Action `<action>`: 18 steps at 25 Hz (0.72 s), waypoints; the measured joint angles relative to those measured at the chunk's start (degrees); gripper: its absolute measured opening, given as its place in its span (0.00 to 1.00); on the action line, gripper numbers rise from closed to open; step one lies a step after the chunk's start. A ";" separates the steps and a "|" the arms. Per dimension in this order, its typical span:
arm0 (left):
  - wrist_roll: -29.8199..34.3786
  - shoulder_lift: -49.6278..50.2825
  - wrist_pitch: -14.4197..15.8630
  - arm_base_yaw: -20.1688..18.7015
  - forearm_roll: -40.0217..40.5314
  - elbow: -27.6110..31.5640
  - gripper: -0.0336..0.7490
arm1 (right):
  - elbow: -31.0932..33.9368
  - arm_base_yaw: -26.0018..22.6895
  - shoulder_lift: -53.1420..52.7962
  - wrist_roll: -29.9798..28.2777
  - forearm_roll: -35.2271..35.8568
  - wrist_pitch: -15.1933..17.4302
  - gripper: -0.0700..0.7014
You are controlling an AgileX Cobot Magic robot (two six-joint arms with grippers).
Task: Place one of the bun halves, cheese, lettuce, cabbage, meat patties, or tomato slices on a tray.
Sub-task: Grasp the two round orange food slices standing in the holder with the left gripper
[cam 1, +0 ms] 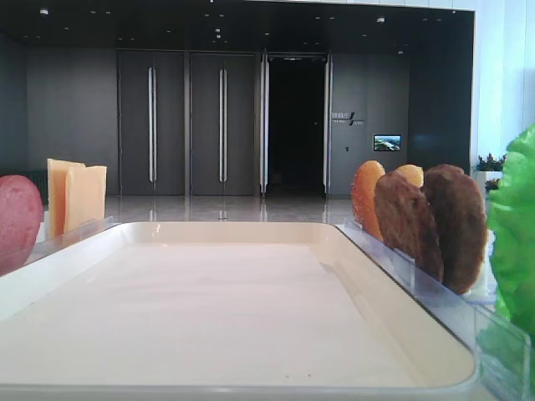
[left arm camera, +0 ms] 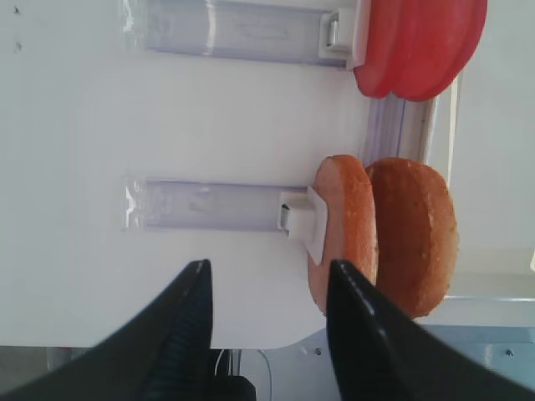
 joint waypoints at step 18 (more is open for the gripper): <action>-13.11 4.87 -4.30 -21.20 1.79 0.00 0.49 | 0.00 0.00 0.00 0.00 0.00 0.00 0.46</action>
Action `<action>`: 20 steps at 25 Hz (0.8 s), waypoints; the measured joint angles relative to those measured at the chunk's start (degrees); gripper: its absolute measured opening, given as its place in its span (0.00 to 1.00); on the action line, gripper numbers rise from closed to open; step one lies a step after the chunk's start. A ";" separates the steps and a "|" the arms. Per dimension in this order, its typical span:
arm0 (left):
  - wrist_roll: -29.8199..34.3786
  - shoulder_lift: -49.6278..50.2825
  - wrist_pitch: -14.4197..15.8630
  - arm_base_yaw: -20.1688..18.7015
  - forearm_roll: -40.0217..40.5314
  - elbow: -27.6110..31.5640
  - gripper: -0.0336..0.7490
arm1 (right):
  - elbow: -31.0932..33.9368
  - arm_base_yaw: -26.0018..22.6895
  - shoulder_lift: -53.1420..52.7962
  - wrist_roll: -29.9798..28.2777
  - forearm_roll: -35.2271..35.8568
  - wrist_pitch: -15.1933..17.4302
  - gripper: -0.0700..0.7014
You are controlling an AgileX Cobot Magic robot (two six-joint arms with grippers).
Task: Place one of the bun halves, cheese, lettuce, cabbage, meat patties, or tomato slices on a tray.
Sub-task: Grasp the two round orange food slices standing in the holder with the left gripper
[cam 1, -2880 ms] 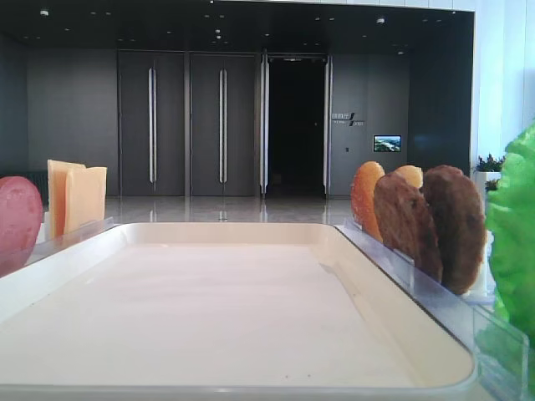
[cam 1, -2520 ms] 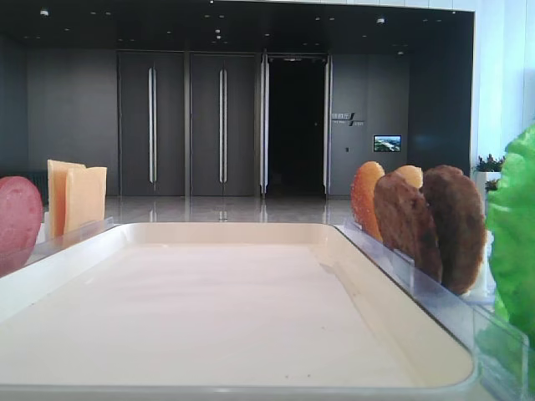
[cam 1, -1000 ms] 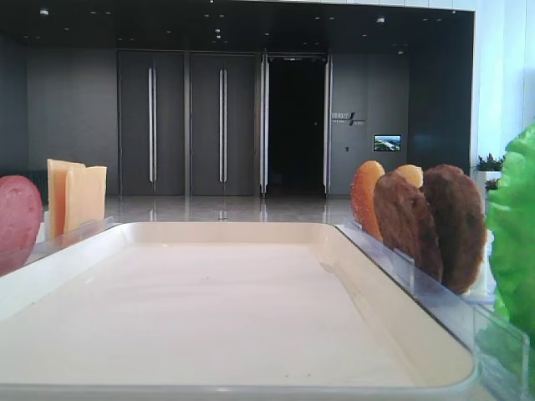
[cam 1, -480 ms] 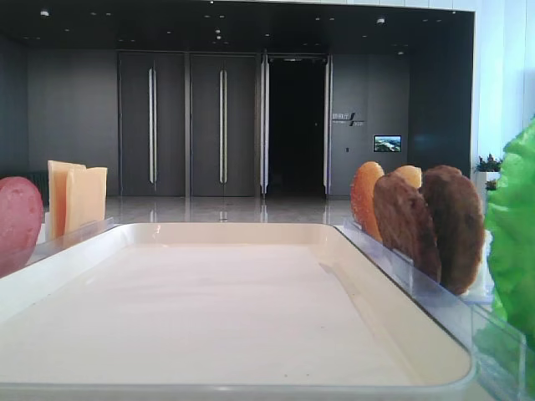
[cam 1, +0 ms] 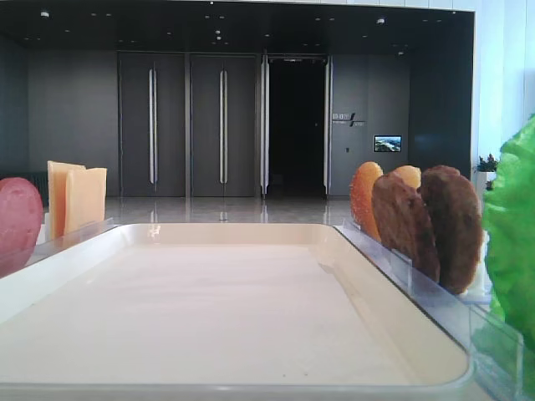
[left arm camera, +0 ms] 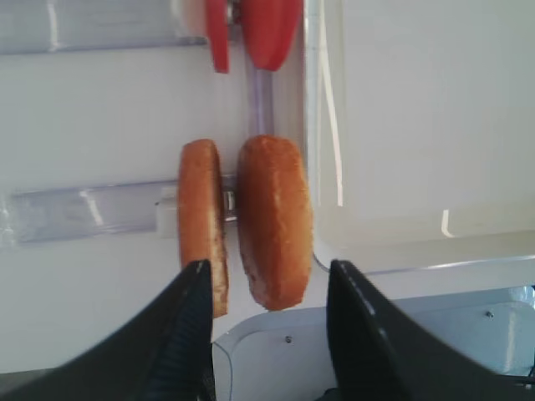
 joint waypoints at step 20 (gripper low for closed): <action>-7.70 4.90 -0.83 -6.06 1.53 0.00 0.49 | 0.00 0.00 0.00 0.00 0.00 0.00 0.46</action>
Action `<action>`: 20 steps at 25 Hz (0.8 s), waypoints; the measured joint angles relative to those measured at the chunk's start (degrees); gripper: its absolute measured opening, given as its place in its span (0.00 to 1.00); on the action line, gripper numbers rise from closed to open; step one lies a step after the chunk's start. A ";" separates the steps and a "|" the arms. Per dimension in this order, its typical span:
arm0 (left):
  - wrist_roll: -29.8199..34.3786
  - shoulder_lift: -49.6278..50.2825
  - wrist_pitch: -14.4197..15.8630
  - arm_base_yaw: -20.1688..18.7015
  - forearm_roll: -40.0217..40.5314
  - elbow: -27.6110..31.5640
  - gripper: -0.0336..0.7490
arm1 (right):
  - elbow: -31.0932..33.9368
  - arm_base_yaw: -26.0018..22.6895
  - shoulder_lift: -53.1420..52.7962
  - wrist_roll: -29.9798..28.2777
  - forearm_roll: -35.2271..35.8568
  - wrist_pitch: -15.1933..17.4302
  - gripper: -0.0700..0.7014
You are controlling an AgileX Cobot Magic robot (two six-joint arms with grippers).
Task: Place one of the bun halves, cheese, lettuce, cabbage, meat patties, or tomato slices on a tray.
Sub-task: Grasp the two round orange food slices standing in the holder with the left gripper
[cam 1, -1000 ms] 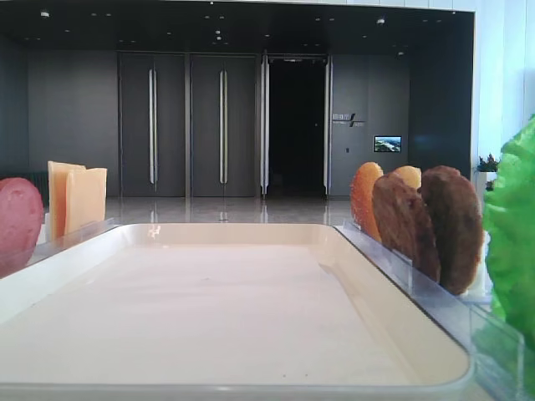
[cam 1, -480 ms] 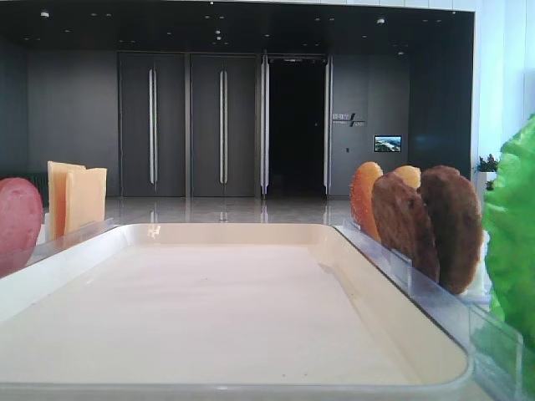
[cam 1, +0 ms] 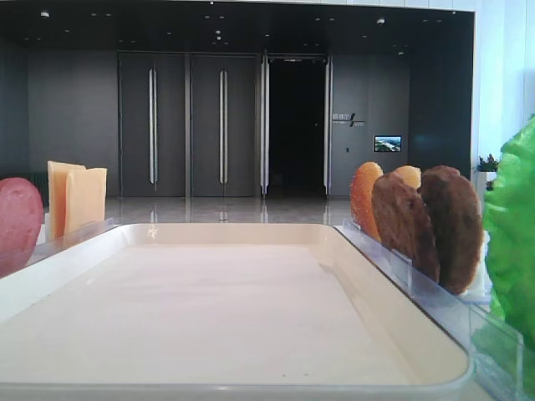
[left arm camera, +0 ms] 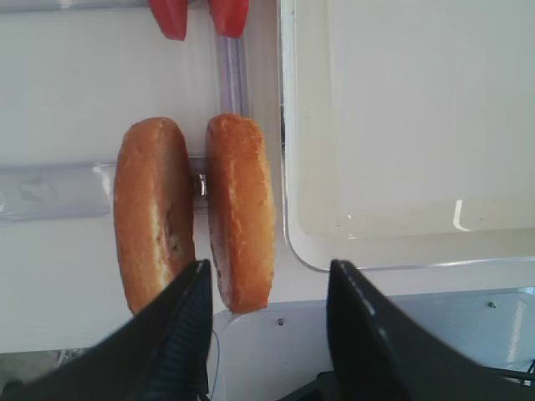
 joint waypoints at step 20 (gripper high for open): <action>-0.07 7.36 -2.86 -1.78 -0.99 1.88 0.63 | 0.00 0.00 0.00 0.00 0.00 0.00 0.46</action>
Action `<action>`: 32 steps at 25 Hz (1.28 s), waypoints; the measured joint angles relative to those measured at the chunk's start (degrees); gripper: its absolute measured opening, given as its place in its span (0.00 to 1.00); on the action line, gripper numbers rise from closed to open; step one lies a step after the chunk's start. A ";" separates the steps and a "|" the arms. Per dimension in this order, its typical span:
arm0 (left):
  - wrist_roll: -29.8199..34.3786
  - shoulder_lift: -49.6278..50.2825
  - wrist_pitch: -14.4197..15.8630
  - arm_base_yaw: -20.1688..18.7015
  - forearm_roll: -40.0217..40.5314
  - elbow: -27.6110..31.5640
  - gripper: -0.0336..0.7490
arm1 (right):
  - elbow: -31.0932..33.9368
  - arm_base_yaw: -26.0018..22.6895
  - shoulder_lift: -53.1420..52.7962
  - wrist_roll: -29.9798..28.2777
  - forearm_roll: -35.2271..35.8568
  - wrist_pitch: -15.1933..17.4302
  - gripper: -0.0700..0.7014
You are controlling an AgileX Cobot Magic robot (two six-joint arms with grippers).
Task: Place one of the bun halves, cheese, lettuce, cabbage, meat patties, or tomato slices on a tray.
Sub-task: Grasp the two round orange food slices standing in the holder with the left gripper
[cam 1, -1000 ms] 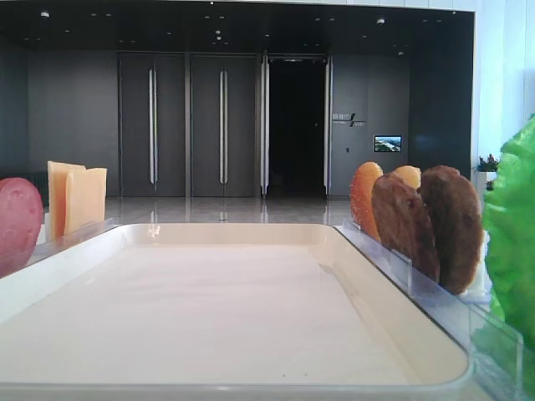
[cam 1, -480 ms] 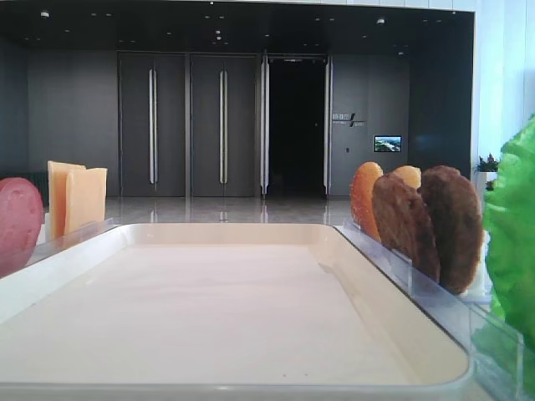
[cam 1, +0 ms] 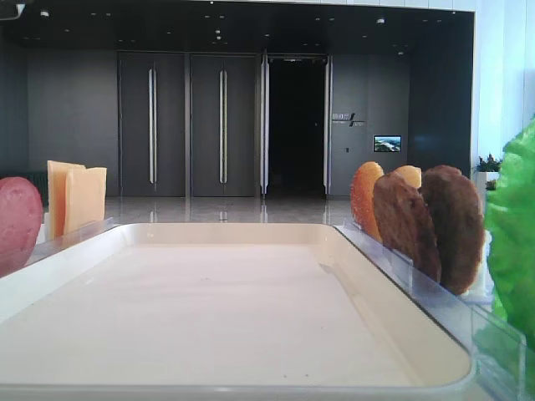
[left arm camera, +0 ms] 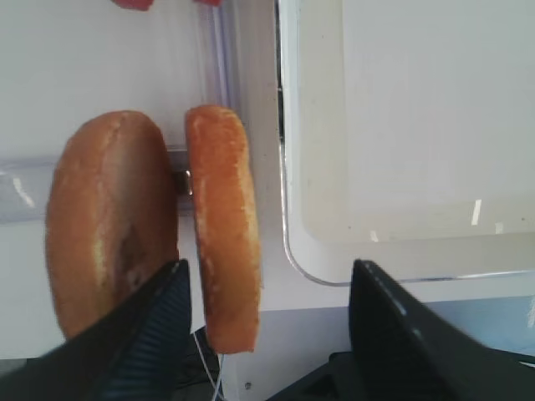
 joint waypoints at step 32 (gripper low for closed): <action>-0.59 4.65 -1.06 -1.99 3.91 0.77 0.63 | 0.00 0.00 0.00 0.00 0.00 0.00 0.46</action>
